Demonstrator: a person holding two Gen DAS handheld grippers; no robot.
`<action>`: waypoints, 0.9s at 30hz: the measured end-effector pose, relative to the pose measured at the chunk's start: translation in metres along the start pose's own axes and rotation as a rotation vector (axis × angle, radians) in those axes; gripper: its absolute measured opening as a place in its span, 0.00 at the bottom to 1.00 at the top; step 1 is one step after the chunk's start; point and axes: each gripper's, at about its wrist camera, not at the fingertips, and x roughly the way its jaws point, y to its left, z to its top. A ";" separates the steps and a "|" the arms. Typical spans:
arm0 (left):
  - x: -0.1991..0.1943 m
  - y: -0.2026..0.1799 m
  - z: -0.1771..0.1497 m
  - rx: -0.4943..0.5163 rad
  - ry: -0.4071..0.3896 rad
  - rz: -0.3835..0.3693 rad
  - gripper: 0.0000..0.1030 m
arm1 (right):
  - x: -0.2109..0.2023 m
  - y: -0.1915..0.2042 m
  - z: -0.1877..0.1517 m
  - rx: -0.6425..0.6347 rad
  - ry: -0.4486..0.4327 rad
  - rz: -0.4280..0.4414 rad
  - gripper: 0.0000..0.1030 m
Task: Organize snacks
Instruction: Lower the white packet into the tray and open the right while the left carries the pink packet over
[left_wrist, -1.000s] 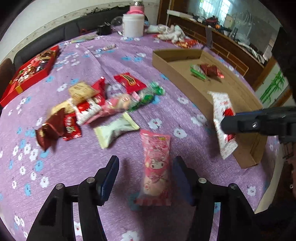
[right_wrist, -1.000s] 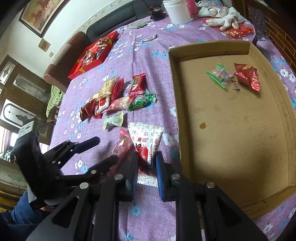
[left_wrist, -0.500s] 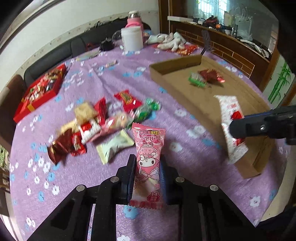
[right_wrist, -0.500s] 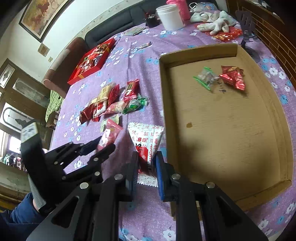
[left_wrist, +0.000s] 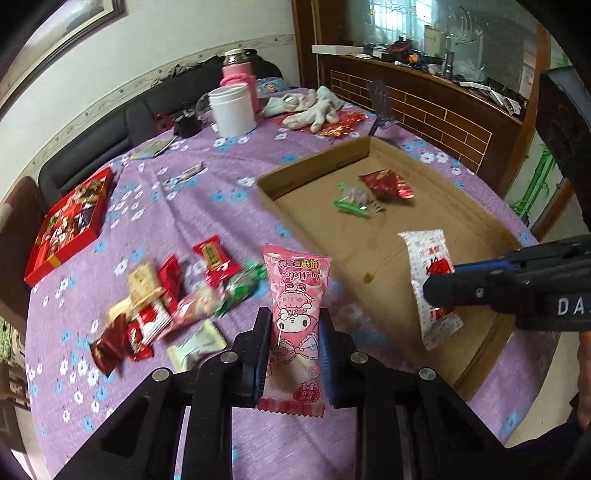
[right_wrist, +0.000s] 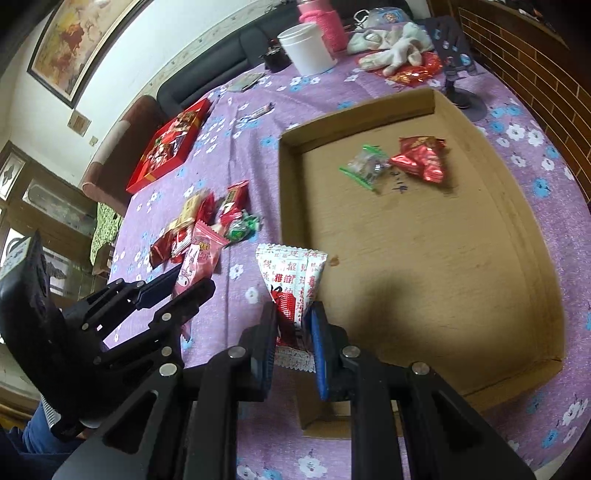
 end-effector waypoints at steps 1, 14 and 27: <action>0.001 -0.004 0.003 0.004 0.000 -0.006 0.23 | -0.001 -0.004 0.000 0.006 -0.001 -0.001 0.16; 0.028 -0.045 0.032 -0.004 0.033 -0.076 0.23 | -0.011 -0.059 0.009 0.099 -0.012 -0.034 0.16; 0.085 -0.074 0.053 -0.015 0.108 -0.069 0.23 | 0.017 -0.096 0.045 0.101 0.017 -0.124 0.16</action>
